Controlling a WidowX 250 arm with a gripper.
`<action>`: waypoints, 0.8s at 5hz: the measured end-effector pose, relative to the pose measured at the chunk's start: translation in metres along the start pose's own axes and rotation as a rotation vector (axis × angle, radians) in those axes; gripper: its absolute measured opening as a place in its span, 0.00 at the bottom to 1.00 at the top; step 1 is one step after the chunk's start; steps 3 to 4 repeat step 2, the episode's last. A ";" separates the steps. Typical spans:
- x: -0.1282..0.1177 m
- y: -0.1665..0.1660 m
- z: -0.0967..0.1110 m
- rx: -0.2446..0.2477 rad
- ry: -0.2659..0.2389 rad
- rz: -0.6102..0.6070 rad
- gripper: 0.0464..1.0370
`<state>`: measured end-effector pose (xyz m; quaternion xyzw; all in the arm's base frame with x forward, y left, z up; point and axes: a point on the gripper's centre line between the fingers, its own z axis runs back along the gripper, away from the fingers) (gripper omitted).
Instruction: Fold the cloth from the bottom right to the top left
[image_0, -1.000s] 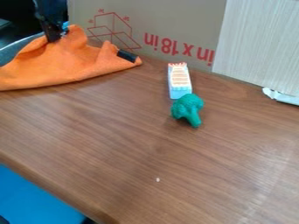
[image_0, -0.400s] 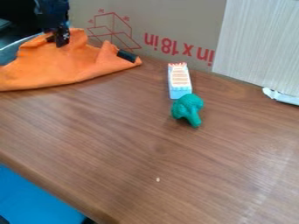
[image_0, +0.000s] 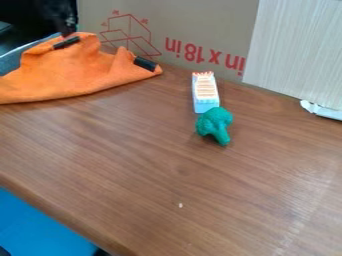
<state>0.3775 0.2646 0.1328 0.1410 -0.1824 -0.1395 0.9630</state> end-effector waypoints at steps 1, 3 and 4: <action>-0.011 0.001 0.024 0.008 -0.038 0.009 0.96; -0.021 -0.005 0.033 -0.009 0.009 0.014 0.96; -0.021 -0.005 0.033 -0.009 0.009 0.014 0.96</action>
